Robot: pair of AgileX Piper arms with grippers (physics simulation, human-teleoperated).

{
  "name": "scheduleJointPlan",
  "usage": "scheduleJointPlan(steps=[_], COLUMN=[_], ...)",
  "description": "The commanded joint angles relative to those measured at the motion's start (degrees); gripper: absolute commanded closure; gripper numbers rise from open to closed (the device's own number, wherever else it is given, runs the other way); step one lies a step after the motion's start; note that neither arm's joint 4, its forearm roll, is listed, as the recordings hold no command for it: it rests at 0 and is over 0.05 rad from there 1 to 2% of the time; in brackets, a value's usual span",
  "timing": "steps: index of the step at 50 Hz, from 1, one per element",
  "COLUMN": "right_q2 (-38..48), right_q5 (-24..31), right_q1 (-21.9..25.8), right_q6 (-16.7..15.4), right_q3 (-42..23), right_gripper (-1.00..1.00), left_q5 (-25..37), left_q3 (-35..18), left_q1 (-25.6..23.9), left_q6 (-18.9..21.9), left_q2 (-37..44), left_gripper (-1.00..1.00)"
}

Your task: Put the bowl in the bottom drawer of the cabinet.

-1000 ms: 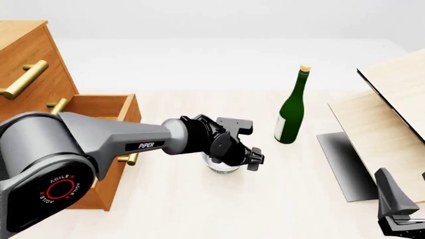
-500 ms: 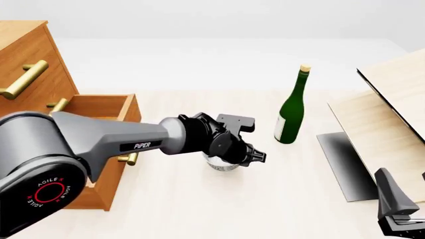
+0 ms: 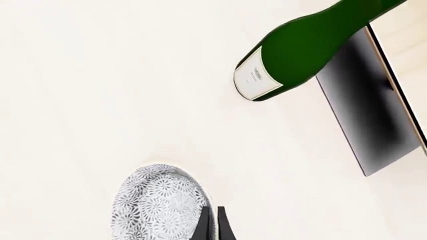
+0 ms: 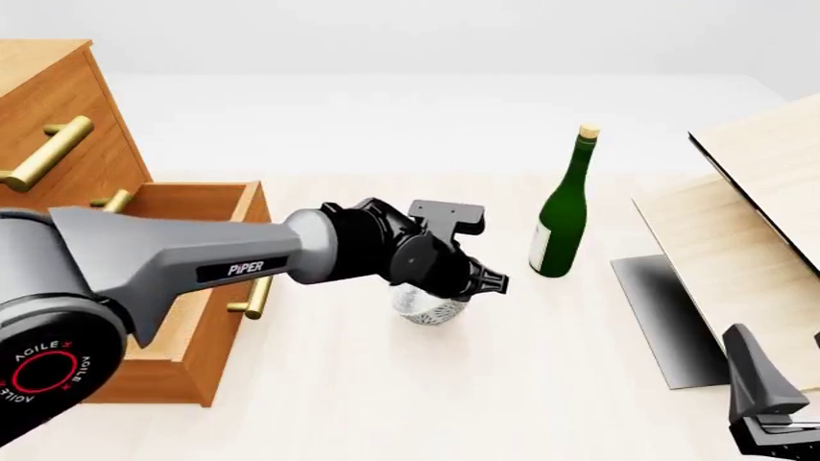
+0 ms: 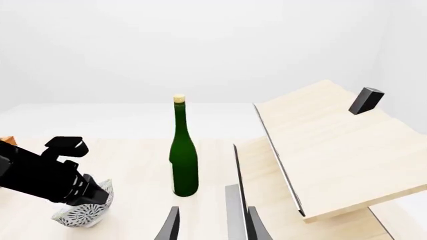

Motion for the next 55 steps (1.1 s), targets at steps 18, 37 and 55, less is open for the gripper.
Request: scheduleJointPlan(steps=[18,37,55], right_q2=[0.00,0.01,0.00], right_q5=[0.00,0.01,0.00], right_q1=[0.01,0.01,0.00], right_q6=[0.00,0.00,-0.01], right_q3=[0.00,0.00,0.00], right_gripper=[-1.00,-1.00,-1.00], left_q5=[-4.31,-5.32,-4.77], left_q3=[4.19,7.55,10.60], left_q1=[-0.04,1.72,5.53], left_q6=[0.24,1.34,4.90], left_q2=[-7.88,-14.78,-23.98], left_gripper=[1.00,1.00,1.00])
